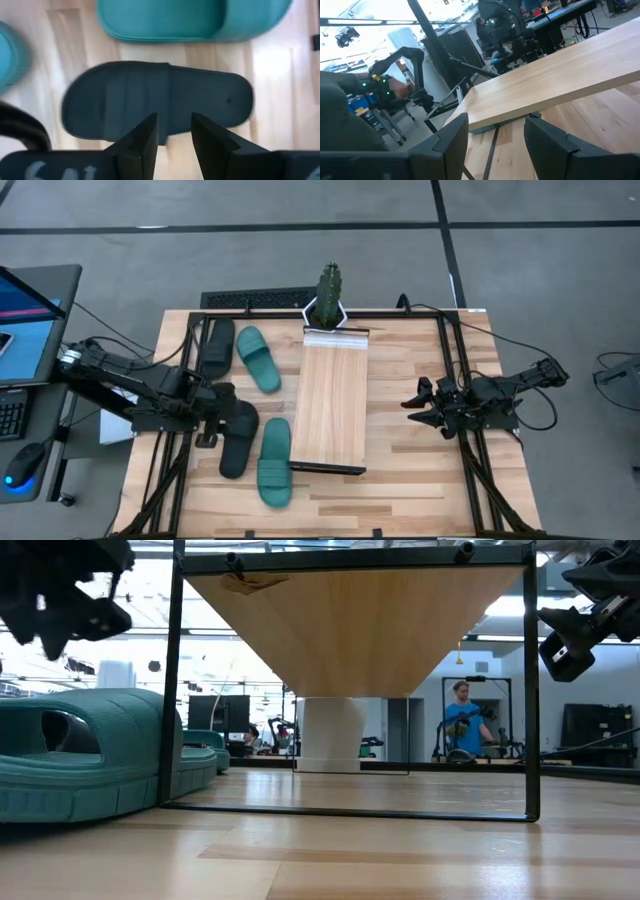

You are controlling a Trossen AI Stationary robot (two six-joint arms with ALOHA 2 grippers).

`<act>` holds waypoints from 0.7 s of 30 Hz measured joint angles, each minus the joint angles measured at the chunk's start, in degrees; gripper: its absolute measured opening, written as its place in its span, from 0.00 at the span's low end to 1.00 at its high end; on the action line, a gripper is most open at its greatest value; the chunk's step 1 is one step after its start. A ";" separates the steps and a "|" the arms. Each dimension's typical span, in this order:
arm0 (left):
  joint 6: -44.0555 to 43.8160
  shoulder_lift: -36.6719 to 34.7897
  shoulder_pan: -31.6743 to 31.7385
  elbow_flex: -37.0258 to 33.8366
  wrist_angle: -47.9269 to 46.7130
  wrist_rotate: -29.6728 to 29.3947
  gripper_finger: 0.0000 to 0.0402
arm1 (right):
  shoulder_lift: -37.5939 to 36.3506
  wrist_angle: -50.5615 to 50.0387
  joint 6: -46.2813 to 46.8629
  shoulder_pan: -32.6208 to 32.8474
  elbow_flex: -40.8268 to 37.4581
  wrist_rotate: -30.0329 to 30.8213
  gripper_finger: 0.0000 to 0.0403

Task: Pick and place slides into the shelf
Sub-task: Put the bottom black slipper on the shelf

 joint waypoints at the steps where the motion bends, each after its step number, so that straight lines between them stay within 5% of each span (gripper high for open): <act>1: -1.30 0.02 -1.18 0.00 0.04 -0.01 0.26 | 0.00 0.00 0.00 0.00 0.01 0.00 0.44; 12: -11.62 6.12 -11.28 0.02 3.93 -15.89 0.27 | -0.01 0.00 0.00 0.00 0.00 0.00 0.44; 21: -15.98 15.71 -15.98 0.02 2.48 -17.23 0.27 | -0.02 0.00 0.02 0.00 0.02 0.00 0.44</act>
